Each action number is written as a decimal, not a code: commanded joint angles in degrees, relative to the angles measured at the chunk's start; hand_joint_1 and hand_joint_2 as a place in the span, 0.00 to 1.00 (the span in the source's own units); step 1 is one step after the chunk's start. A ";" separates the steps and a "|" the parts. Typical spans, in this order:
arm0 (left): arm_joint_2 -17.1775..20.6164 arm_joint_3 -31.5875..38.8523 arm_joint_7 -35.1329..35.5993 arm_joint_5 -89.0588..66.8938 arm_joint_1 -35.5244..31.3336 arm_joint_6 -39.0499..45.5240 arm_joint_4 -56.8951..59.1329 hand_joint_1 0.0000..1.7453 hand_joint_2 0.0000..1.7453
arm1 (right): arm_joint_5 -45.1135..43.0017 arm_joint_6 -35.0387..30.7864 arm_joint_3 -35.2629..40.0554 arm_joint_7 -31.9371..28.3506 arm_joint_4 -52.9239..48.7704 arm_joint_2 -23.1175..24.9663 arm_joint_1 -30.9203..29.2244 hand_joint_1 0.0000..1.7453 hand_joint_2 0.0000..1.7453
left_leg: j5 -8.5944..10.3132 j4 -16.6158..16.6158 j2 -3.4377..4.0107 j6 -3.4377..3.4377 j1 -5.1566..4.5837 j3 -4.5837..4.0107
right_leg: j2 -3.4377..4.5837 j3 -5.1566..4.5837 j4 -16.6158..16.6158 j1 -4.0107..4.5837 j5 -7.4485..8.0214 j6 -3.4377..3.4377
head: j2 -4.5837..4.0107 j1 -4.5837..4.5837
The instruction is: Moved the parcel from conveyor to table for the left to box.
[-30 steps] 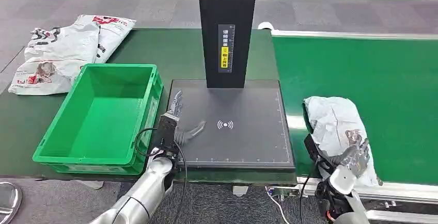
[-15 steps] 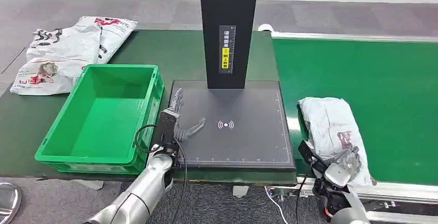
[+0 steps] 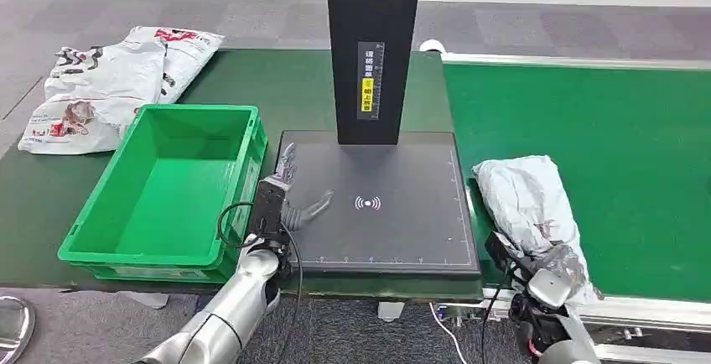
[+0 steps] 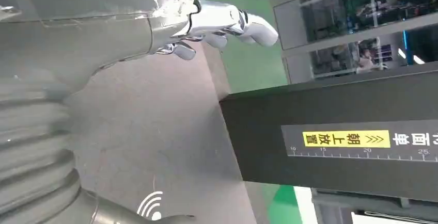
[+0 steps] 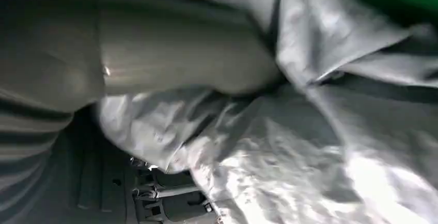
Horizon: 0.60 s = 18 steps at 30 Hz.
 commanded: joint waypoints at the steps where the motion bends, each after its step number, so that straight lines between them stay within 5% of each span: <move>1: 2.38 -1.95 1.80 -0.83 0.10 0.79 -1.75 0.00 1.00 | -3.57 -12.56 -1.63 -4.98 0.41 1.11 -0.61 1.00 1.00 | -0.01 -0.16 0.12 -0.03 0.03 0.13 | 0.10 0.08 -0.14 0.04 0.02 -0.07 | 0.00 0.00; 8: 2.45 -1.12 2.45 -1.83 0.94 1.07 -3.20 0.00 1.00 | -6.53 -18.72 -1.38 -10.81 -2.87 1.60 -1.34 1.00 1.00 | -0.02 -0.08 0.21 -0.02 -0.02 -0.08 | 0.21 -0.21 0.01 -0.01 0.02 -0.04 | 0.00 0.00; 11: 2.94 -0.32 2.57 -2.66 1.08 2.13 -3.84 0.00 1.00 | -11.79 -27.23 -1.13 -18.80 -8.08 2.41 -2.52 1.00 1.00 | -0.02 -0.14 0.28 -0.02 -0.04 -0.04 | 0.28 -0.19 -0.04 -0.02 0.04 -0.04 | 0.00 0.00; 18: 3.39 3.82 2.97 -6.19 2.54 2.92 -5.92 0.00 1.00 | -22.65 -27.23 7.97 -29.27 -40.71 6.44 5.10 1.00 1.00 | -0.03 -0.04 0.28 -0.05 -0.02 -0.27 | 0.29 -0.41 0.10 -0.02 0.03 -0.06 | 0.02 0.00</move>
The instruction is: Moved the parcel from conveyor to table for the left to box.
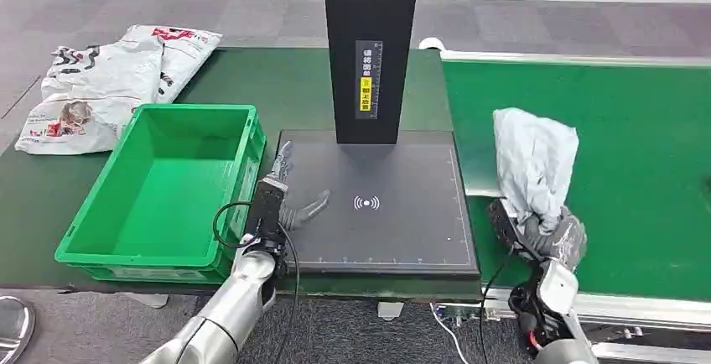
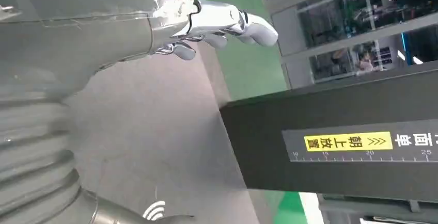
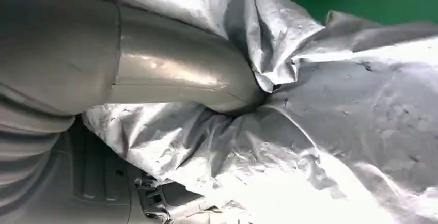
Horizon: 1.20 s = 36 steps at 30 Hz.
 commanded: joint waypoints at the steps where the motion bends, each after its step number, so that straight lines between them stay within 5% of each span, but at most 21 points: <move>1: 2.19 4.67 0.45 -2.81 0.39 0.85 -1.10 0.00 1.00 | -8.72 -0.35 10.26 -8.91 -32.86 5.59 5.32 1.00 1.00 | -0.06 -0.08 0.32 -0.03 -0.02 0.12 | 0.29 -0.01 -0.02 0.00 0.01 -0.06 | 0.02 0.00; 5: 2.34 6.58 0.09 -3.11 -0.56 1.48 -0.81 0.00 1.00 | -7.56 -0.35 19.92 -7.80 -28.88 7.37 3.31 1.00 1.00 | -0.08 -0.05 0.37 -0.04 0.03 0.10 | 0.36 -0.06 0.00 0.04 0.01 -0.08 | 0.00 0.00; 11: 2.34 6.58 0.09 -3.11 -0.56 1.48 -0.81 0.00 1.00 | -7.56 -0.35 19.92 -7.80 -28.88 7.37 3.31 1.00 1.00 | -0.01 -0.03 0.24 -0.08 0.06 0.04 | 0.25 -0.12 0.02 0.06 -0.01 -0.08 | 0.00 -0.02; 20: 2.01 7.09 0.74 -4.15 -1.08 0.93 -2.12 0.00 1.00 | -8.07 4.96 35.43 -2.10 -10.21 11.25 -0.86 1.00 1.00 | -0.03 -0.05 0.39 -0.11 0.10 0.11 | 0.42 -0.05 -0.01 0.09 0.03 -0.10 | 0.00 -0.02; 36: 2.88 5.86 0.80 -3.90 1.86 1.34 -5.15 0.00 1.00 | -13.07 18.50 42.74 0.06 -6.85 9.94 3.32 1.00 1.00 | -0.03 -0.09 0.11 -0.11 0.11 0.09 | 0.14 0.01 -0.05 0.10 -0.07 -0.12 | 0.02 -0.02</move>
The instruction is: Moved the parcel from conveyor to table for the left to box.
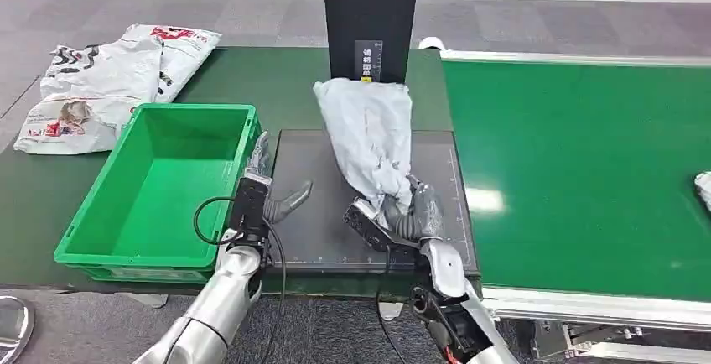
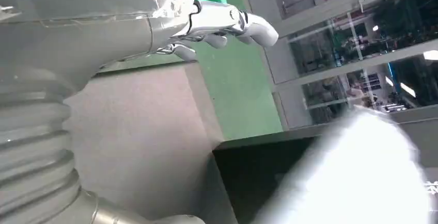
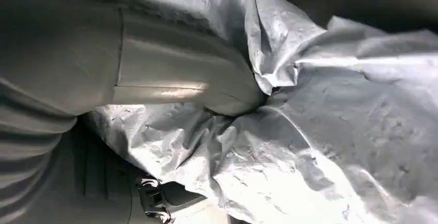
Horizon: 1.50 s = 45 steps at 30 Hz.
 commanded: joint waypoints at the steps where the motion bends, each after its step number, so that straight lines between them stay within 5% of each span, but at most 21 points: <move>1: 1.34 1.64 0.12 0.23 0.42 0.00 -0.15 0.00 1.00 | -1.20 3.82 5.96 0.19 7.30 -1.18 -0.78 1.00 1.00 | -0.02 -0.13 0.09 0.00 0.01 0.23 | 0.07 0.20 -0.13 0.02 0.00 -0.02 | 0.00 0.02; 2: 1.34 1.54 0.21 0.23 0.47 0.18 -0.28 0.00 1.00 | -1.18 4.04 6.04 0.82 7.26 -1.26 -0.74 0.64 1.00 | -0.02 -0.08 0.08 0.00 0.00 0.16 | 0.07 0.13 -0.08 0.00 0.00 -0.02 | 0.00 0.02; 3: 1.27 1.53 0.18 0.35 0.51 0.40 -0.43 0.00 1.00 | -1.35 3.79 6.10 0.95 7.05 -1.26 -0.55 0.08 1.00 | -0.02 -0.13 0.11 0.01 0.01 0.23 | 0.09 0.20 -0.13 0.02 0.01 -0.03 | 0.02 0.00; 4: 1.30 1.45 0.03 0.47 0.43 0.69 -0.52 0.00 1.00 | -2.21 3.61 5.84 0.50 6.86 -1.18 -0.50 0.00 1.00 | -0.02 -0.13 0.12 0.00 0.00 0.22 | 0.10 0.18 -0.12 0.01 0.01 -0.02 | 0.02 0.00; 9: 0.31 2.29 -2.13 3.45 1.92 2.60 -3.86 0.00 1.00 | -5.72 -3.61 3.59 -3.99 0.67 -1.67 1.85 0.00 1.00 | 0.00 -0.06 0.03 0.01 0.02 0.10 | 0.02 0.09 -0.08 0.03 0.01 -0.01 | 0.00 0.00; 17: 0.09 0.95 -2.98 4.24 1.75 2.99 -3.40 0.00 1.00 | -9.43 -5.22 1.92 -7.80 -3.90 -2.00 3.45 0.00 1.00 | -0.01 -0.09 0.01 0.02 -0.01 0.18 | -0.01 0.15 -0.09 0.00 -0.02 0.00 | 0.00 0.00; 22: -0.37 -2.03 -4.06 5.97 -2.22 2.85 1.86 0.00 1.00 | -24.62 -9.72 -2.66 -20.67 -11.12 -1.52 5.32 0.00 1.00 | 0.02 -0.07 -0.12 0.03 -0.01 0.14 | -0.15 0.15 -0.08 0.00 -0.03 -0.01 | 0.02 0.00; 28: -0.92 -7.54 -2.65 3.06 -5.50 1.51 8.99 0.00 1.00 | -44.27 -6.77 -9.35 -29.48 -12.03 -1.29 5.00 0.00 1.00 | 0.05 -0.06 -0.15 0.03 -0.03 0.10 | -0.18 0.08 -0.07 -0.02 -0.02 0.01 | 0.02 0.00; 36: -0.19 -13.13 -0.86 -2.65 -7.23 -2.50 14.17 0.00 1.00 | -55.61 0.72 -12.32 -31.15 -6.11 -1.98 3.12 0.00 1.00 | 0.02 -0.11 -0.05 0.02 -0.06 0.20 | -0.07 0.16 -0.13 -0.03 0.01 0.00 | 0.02 0.00; 45: -0.72 -22.24 6.74 -17.29 -11.38 -4.07 24.70 0.00 1.00 | -55.35 0.73 -13.53 -31.22 -5.30 -2.33 1.28 0.00 1.00 | 0.01 -0.07 0.05 0.02 -0.03 0.16 | 0.06 0.11 -0.12 -0.01 0.05 0.01 | 0.02 0.02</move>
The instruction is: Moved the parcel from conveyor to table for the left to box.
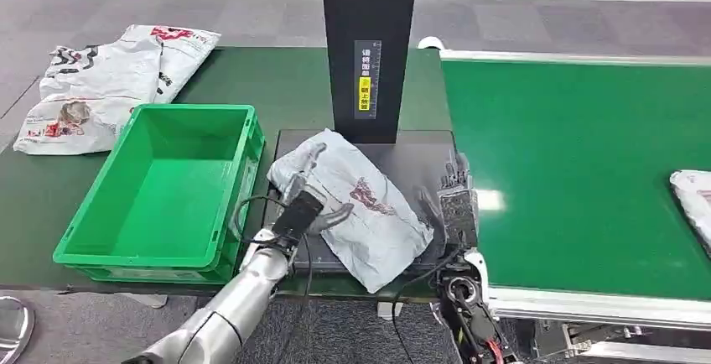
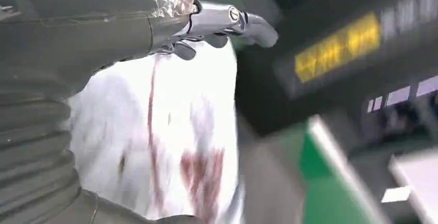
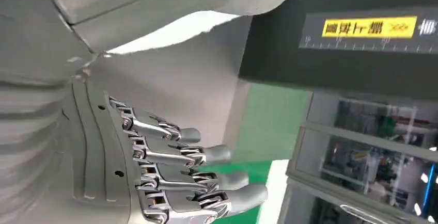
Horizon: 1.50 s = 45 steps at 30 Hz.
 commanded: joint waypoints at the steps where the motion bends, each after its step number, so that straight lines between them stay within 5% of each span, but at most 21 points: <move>1: 0.76 -12.96 7.52 -10.16 -6.74 -1.52 15.39 0.00 1.00 | 1.48 -0.43 -3.76 0.71 2.75 -1.45 -2.85 0.00 1.00 | 0.01 -0.05 -0.07 0.02 -0.01 0.09 | -0.08 0.11 -0.04 0.00 -0.01 0.00 | -0.02 0.00; 8: 0.65 -16.23 13.53 -17.96 -7.79 -2.60 19.59 0.00 1.00 | 3.34 0.29 -4.37 1.82 0.56 -1.29 -2.23 0.00 1.00 | -0.01 -0.05 -0.01 0.01 -0.01 0.11 | -0.04 0.11 -0.05 0.00 -0.01 -0.01 | -0.02 -0.02; 10: 0.82 -17.29 16.20 -19.44 -8.41 -9.36 21.02 0.00 1.00 | 4.13 0.85 -4.26 2.15 1.33 -1.14 -2.83 0.00 1.00 | -0.01 -0.13 0.04 0.02 -0.03 0.23 | 0.01 0.21 -0.10 -0.01 -0.01 -0.02 | -0.02 -0.02; 11: 0.94 -17.25 16.78 -19.87 -8.42 -10.93 21.19 1.00 1.00 | 4.70 0.60 -4.25 2.34 1.66 -1.08 -3.07 0.00 1.00 | -0.01 -0.09 0.04 0.02 -0.01 0.19 | 0.02 0.18 -0.08 0.00 -0.01 -0.01 | 0.00 -0.02; 32: 1.11 -5.53 12.06 -14.13 -9.08 -7.34 18.33 1.00 1.00 | 6.27 0.37 -6.00 2.87 -1.16 -0.65 -0.20 0.00 1.00 | 0.00 -0.13 0.08 0.01 -0.02 0.50 | 0.01 0.50 -0.10 -0.01 0.01 -0.02 | -0.02 0.00; 37: 2.86 -2.03 9.22 -14.31 -12.05 4.77 11.38 1.00 1.00 | 5.59 0.07 -6.16 2.04 -0.59 -0.71 -1.08 0.00 1.00 | 0.04 -0.12 0.07 0.01 0.00 0.40 | -0.01 0.41 -0.09 0.01 0.05 -0.04 | -0.02 0.00; 45: 7.61 0.52 14.43 -25.26 -11.02 16.38 -5.63 1.00 1.00 | 3.50 -0.64 -6.74 0.11 -1.15 -1.59 -0.04 0.00 1.00 | 0.05 -0.01 0.06 -0.06 0.03 0.23 | 0.01 0.22 0.02 0.03 0.04 -0.05 | 0.00 0.00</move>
